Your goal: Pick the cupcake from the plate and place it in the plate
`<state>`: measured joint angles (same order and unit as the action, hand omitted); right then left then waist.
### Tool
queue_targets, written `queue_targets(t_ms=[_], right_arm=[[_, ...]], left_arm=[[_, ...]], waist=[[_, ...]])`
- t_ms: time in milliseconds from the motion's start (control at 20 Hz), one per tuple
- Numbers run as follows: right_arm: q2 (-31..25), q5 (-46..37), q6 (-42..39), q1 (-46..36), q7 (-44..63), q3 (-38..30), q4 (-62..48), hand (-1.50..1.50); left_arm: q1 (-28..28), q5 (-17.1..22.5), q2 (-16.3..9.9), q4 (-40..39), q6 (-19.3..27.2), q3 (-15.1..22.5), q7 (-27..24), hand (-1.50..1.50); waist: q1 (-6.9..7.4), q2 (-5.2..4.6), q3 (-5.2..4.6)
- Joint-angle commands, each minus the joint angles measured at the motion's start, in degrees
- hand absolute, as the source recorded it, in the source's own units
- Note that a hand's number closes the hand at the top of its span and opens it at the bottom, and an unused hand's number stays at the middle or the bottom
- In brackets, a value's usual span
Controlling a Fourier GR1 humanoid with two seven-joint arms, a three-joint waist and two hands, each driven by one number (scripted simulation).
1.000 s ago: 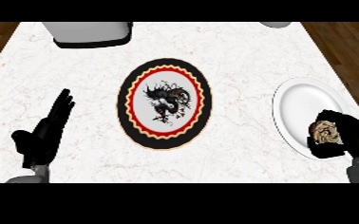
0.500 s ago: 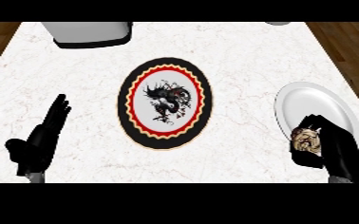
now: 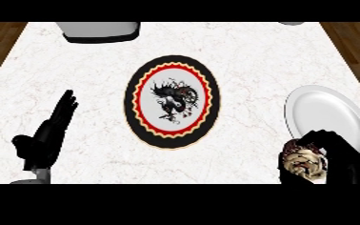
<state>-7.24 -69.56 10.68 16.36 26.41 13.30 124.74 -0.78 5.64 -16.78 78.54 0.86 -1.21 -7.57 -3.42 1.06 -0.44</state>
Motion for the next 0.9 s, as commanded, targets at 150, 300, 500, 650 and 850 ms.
queue_targets(t_ms=[150,300,500,650,850], right_arm=[[7.05,-19.89,-15.71,-5.06,17.95,19.23,14.06,1.5],[7.15,-21.29,-20.17,-16.32,26.1,23.56,6.43,1.5],[7.21,-12.83,-18.14,-29.32,35.44,24.21,-3.64,1.5],[7.22,-6.01,-16.63,-38.34,39.07,19.78,-11.43,1.5],[7.23,-1.32,-5.5,-46.15,35.52,16.71,-26.88,1.5]], left_arm=[[2.89,-1.15,1.91,0.54,-0.01,2.25,1.76,0.0],[4.45,-0.55,1.19,0.35,-1.38,1.38,2.43,0.0],[5.35,-1.07,1.01,-2.09,-1.98,0.51,1.23,0.0],[5.48,-0.43,-0.3,-2.99,-3.53,-1.03,-0.65,0.0],[6.66,-3.1,2.89,-1.7,-0.29,1.8,2.43,0.0]], waist=[[3.21,-0.91,0.2],[3.9,-1.07,0.32],[4.09,-1.18,0.39],[4.43,-1.27,0.39],[4.84,-1.42,0.44]])
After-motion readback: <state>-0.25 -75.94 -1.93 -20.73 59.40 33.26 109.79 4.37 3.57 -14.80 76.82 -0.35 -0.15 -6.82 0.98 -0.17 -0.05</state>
